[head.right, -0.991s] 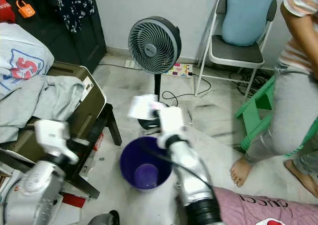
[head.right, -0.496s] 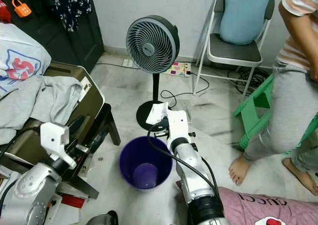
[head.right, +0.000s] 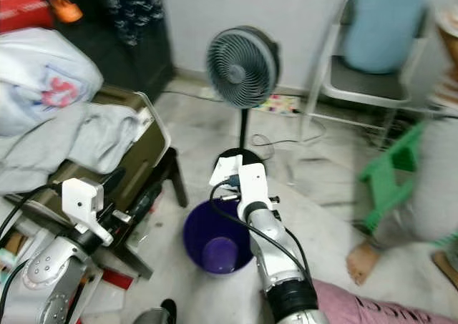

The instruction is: Clean up the room

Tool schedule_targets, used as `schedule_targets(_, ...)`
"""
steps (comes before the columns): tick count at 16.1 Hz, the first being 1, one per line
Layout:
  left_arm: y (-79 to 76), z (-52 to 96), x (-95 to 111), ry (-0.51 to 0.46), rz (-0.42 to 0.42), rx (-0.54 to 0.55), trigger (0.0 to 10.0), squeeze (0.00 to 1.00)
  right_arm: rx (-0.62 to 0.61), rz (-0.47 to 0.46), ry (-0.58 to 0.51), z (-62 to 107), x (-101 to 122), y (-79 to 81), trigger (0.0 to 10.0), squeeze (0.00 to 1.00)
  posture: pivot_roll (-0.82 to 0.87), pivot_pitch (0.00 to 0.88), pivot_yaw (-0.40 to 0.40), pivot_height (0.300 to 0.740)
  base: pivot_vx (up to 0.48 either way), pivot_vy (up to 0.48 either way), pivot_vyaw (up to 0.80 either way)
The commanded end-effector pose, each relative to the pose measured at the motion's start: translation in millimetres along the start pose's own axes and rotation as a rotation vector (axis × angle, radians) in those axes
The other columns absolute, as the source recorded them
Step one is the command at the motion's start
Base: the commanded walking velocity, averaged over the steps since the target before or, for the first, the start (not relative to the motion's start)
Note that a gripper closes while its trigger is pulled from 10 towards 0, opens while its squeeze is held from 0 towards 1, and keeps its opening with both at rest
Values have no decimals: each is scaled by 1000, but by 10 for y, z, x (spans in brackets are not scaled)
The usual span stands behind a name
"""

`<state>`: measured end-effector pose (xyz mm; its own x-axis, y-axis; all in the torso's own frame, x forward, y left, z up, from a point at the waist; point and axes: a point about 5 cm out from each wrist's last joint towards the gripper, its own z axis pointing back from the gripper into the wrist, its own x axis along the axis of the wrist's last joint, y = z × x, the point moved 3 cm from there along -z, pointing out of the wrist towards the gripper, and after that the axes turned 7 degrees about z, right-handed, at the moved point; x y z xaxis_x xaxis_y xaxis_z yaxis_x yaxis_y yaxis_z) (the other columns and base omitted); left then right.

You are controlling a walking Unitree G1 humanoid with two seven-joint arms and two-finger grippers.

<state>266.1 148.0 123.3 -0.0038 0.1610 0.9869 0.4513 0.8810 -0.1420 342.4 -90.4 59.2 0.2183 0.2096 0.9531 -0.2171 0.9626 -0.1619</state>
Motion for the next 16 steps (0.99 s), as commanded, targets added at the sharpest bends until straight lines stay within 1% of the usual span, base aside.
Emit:
schedule_targets(1,-8,20,17,7,-14,-10,10000,0,-6,-24,20,-23,-3,12,10000,0,27,156,-41,740,0,0,0)
schedule_targets(3,-85,53,37,28,-15,-68,10000,0,-36,-26,72,-67,-56,42,10000,0,47,180,-36,740,0,0,0)
schedule_targets(4,-129,83,52,40,-13,-100,10000,0,-73,-23,100,-82,-87,21,10000,0,58,197,-33,740,0,0,0)
schedule_targets(5,-178,125,71,57,-38,-136,10000,0,-114,-44,149,-94,-159,-10,10000,0,69,217,-28,740,0,0,0)
schedule_targets(6,-195,149,77,62,-40,-145,10000,0,-120,-53,160,-91,-180,-9,10000,0,71,221,-27,740,0,0,0)
schedule_targets(7,-221,196,86,76,-47,-158,10000,0,-131,-63,176,-93,-212,-3,10000,0,84,251,-16,740,0,0,0)
schedule_targets(9,-244,269,104,99,-42,-163,10000,0,-168,-60,226,-101,-283,-5,10000,0,98,283,-2,740,0,0,0)
schedule_targets(10,-260,318,120,116,-41,-166,10000,0,-200,-57,277,-95,-363,-9,10000,0,109,305,7,740,0,0,0)
schedule_targets(11,-262,325,125,121,-41,-165,10000,0,-221,-38,306,-88,-413,-40,10000,0,117,317,10,740,0,0,0)
schedule_targets(12,-272,351,141,124,-42,-165,10000,0,-236,-43,324,-74,-456,-60,10000,0,130,336,17,740,0,0,0)
schedule_targets(13,-289,393,173,129,-40,-162,10000,0,-233,-70,326,-76,-466,-43,10000,0,137,354,25,740,0,0,0)
schedule_targets(16,-330,459,202,152,-23,-159,10000,0,-233,-66,324,-112,-447,-29,10000,0,149,389,42,740,0,0,0)
